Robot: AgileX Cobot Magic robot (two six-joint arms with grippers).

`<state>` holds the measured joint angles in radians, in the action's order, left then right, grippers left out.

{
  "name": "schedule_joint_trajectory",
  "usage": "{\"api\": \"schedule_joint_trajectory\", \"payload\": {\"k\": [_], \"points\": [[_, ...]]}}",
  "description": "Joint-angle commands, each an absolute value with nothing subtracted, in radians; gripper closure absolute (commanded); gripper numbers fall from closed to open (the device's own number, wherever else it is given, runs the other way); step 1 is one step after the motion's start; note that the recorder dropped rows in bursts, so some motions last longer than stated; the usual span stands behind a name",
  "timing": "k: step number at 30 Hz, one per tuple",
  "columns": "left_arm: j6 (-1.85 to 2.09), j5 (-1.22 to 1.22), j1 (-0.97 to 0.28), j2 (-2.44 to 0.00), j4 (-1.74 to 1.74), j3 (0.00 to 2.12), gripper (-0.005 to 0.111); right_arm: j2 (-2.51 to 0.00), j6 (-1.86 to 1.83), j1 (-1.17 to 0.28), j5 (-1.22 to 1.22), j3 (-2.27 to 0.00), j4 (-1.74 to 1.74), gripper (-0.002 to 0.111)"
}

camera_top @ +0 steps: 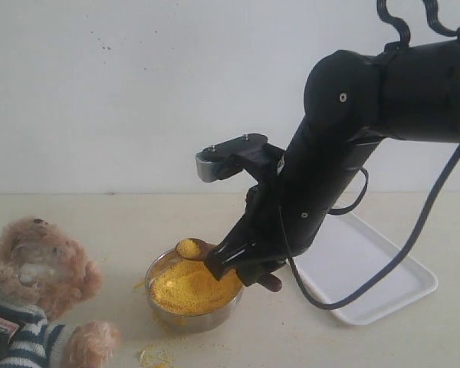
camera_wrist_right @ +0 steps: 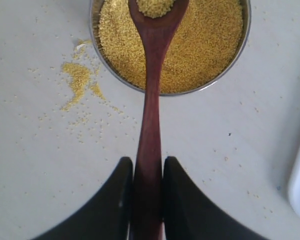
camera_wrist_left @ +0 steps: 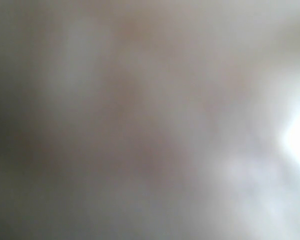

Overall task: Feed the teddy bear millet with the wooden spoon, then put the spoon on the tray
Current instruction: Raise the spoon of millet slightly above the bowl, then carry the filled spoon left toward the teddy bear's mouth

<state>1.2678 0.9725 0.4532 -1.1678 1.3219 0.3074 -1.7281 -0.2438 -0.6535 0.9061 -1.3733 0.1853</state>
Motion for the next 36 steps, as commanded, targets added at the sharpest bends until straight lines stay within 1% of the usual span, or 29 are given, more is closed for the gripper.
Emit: {"api": "schedule_joint_trajectory", "payload": {"k": [1, 5, 18, 26, 36], "points": [[1.273, 0.982, 0.454, -1.161, 1.345, 0.305, 0.103, -1.686, -0.248, -0.677, 0.91, -1.371, 0.173, 0.108], [1.273, 0.982, 0.454, -1.161, 1.345, 0.305, 0.103, -1.664, -0.254, -0.72, 0.953, -1.371, 0.161, 0.108], [1.273, 0.982, 0.454, -1.161, 1.345, 0.305, 0.103, -1.623, -0.209, -0.888, 0.969, -1.43, 0.058, 0.108], [1.273, 0.982, 0.454, -1.161, 1.345, 0.305, 0.103, -1.623, -0.196, -0.953, 0.983, -1.482, 0.036, 0.108], [1.273, 0.982, 0.454, -1.161, 1.345, 0.305, 0.103, -1.623, -0.194, -1.019, 1.01, -1.49, 0.031, 0.108]]}}
